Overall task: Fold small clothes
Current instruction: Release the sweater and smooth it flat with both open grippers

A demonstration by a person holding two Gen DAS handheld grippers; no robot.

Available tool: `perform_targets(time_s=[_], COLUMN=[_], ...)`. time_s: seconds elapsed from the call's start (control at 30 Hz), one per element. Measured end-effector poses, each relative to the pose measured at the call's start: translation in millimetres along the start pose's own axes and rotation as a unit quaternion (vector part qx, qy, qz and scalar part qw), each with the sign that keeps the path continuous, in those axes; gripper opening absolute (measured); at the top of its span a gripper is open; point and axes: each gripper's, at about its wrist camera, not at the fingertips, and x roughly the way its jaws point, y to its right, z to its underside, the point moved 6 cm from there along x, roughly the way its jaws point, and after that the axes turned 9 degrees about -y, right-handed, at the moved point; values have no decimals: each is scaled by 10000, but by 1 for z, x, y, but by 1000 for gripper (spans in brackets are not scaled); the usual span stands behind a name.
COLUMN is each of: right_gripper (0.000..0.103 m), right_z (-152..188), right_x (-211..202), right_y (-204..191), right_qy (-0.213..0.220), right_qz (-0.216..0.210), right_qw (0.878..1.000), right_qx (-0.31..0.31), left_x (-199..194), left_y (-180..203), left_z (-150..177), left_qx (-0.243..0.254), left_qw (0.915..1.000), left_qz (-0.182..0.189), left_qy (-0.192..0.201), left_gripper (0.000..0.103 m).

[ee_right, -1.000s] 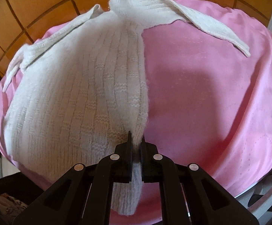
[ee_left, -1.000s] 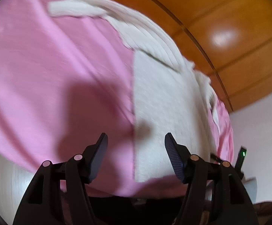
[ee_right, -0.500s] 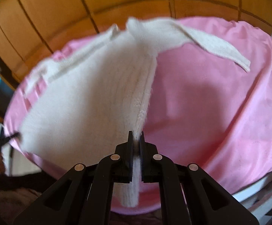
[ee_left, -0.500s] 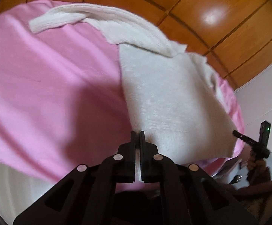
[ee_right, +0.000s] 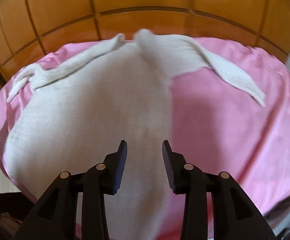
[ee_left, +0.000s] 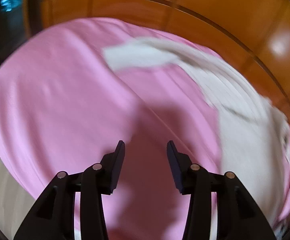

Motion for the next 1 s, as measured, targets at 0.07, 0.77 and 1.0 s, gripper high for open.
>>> perform_targets(time_s=[0.07,0.77,1.0], right_gripper=[36,36,35], right_z=[-4,-109,-222], right_x=[16,123,157], right_y=[-19,-195,-242], right_qy=[-127,-579,36], right_qz=[-212,-1290,-1023], right_qw=[9997,9785,9833], right_qx=[-84,-1501,-1507], left_x=[3,67,-36], left_y=[-12,-68,-125], left_z=[-24,-162,-180], left_qx=[-59,-642,-1015], left_qw=[9992,9975,9896], left_qz=[-338,81,-272], left_qy=[228,278,984], left_gripper=[57,4,4])
